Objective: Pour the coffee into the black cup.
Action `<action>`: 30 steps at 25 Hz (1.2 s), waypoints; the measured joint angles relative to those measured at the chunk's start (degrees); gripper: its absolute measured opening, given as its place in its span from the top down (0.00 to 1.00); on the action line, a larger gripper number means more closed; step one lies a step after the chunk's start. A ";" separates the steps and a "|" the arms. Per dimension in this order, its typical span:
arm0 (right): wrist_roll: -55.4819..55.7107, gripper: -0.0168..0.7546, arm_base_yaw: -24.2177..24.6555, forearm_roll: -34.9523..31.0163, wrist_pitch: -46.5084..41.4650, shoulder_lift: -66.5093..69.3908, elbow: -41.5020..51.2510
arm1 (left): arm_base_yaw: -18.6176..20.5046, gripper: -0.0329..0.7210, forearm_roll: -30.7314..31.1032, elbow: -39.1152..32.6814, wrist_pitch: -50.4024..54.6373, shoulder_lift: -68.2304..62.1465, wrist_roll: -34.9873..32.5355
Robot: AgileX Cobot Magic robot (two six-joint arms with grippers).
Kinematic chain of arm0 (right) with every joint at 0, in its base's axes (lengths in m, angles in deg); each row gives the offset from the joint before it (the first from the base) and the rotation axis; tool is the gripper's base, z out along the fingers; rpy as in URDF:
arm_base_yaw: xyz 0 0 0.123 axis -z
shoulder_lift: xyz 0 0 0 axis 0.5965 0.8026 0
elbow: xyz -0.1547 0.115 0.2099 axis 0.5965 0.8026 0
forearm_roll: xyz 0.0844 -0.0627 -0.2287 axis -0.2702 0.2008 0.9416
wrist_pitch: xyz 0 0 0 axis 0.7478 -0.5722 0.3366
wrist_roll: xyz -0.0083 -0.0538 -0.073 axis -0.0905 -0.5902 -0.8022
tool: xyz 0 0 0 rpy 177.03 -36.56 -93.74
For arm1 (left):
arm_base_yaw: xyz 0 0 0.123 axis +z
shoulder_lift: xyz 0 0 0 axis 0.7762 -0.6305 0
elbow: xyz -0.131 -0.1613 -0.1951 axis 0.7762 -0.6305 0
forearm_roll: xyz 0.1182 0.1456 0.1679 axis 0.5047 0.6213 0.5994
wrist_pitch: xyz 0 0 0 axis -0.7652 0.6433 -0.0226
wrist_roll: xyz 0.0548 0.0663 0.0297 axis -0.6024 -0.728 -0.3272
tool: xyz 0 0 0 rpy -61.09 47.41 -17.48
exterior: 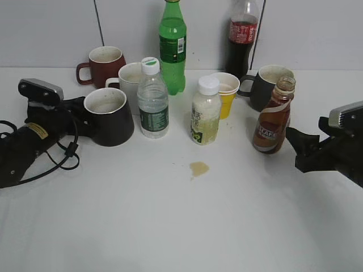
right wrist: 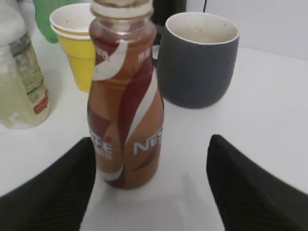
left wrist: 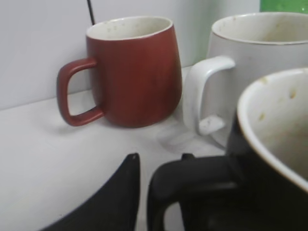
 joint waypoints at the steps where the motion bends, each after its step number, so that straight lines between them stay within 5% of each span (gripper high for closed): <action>1: -0.05 0.28 0.00 0.30 0.00 0.00 -0.36 | 0.00 0.73 0.27 0.64 0.06 -0.44 0.00; 4: -0.05 0.21 0.00 1.69 0.00 0.04 -2.47 | 0.00 0.90 0.41 1.59 -0.35 -1.06 0.30; 20: 2.97 0.19 0.00 7.79 0.08 16.12 -14.01 | 0.00 0.91 0.35 -5.97 2.37 7.31 -1.21; 30: 4.94 0.31 0.00 10.13 0.24 20.05 -20.42 | -3.03 0.91 0.35 -11.46 2.37 12.66 -1.23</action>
